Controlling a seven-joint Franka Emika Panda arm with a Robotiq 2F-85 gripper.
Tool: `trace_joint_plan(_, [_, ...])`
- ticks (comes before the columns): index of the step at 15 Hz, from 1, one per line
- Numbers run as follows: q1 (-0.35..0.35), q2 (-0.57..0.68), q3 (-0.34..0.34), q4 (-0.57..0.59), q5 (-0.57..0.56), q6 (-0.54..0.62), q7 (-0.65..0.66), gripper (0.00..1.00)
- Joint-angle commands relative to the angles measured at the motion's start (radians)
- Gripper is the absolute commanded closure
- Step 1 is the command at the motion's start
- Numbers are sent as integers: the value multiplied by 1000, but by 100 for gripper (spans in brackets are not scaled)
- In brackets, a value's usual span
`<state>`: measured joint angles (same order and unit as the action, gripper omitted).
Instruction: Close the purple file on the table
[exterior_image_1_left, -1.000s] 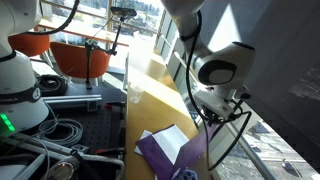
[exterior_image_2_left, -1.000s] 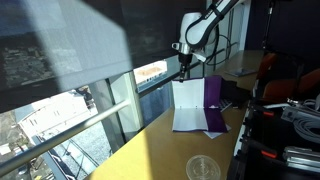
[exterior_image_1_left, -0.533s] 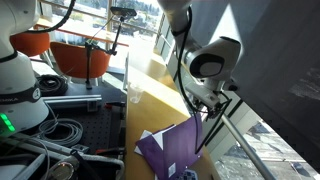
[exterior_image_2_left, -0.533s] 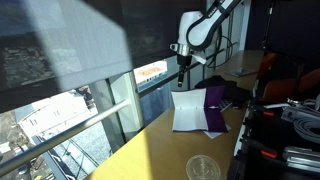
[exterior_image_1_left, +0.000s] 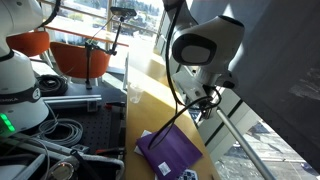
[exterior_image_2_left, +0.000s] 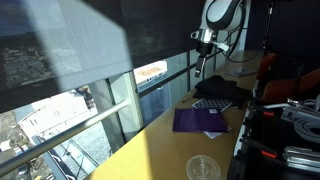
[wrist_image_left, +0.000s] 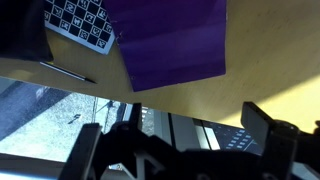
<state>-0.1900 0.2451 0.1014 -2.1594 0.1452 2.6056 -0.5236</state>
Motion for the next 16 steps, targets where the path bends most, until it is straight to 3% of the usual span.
trace_joint_plan(1, [-72, -144, -17, -142, 168, -60, -160, 0])
trace_joint_plan(6, [-108, -215, -154, -181, 334, -186, -444, 0])
trace_joint_plan(9, [-107, -246, -239, -174, 285, -236, -460, 0])
trace_joint_plan(10, [-80, -203, -235, -164, 295, -198, -439, 0])
trace_joint_plan(16, [-81, -224, -264, -165, 294, -218, -455, 0])
